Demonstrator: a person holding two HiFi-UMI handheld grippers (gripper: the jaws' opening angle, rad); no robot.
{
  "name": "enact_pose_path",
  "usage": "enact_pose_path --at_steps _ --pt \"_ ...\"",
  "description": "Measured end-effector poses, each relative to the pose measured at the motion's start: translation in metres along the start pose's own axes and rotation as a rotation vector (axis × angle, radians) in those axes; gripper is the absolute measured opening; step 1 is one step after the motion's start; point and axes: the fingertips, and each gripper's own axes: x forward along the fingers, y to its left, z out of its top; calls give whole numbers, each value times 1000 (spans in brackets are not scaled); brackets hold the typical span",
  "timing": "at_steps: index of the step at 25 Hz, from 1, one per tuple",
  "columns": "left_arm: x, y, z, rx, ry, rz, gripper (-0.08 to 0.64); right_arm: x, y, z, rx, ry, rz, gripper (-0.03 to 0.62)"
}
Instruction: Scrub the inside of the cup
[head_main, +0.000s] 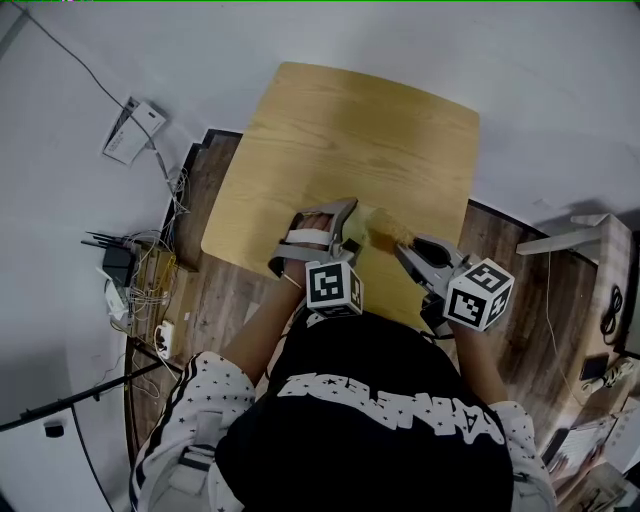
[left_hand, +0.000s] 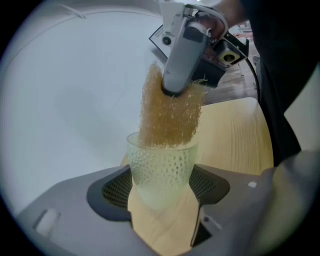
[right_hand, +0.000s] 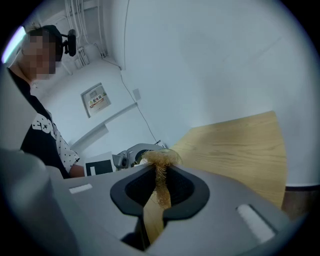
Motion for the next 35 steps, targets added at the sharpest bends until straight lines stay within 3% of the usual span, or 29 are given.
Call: enact_pose_path --at_steps 11,35 --pt "26 -8 -2 -224 -53 -100 357 -35 -30 17 51 -119 -146 61" --pt "75 -24 10 -335 -133 -256 357 -47 -58 10 135 -168 -269 61"
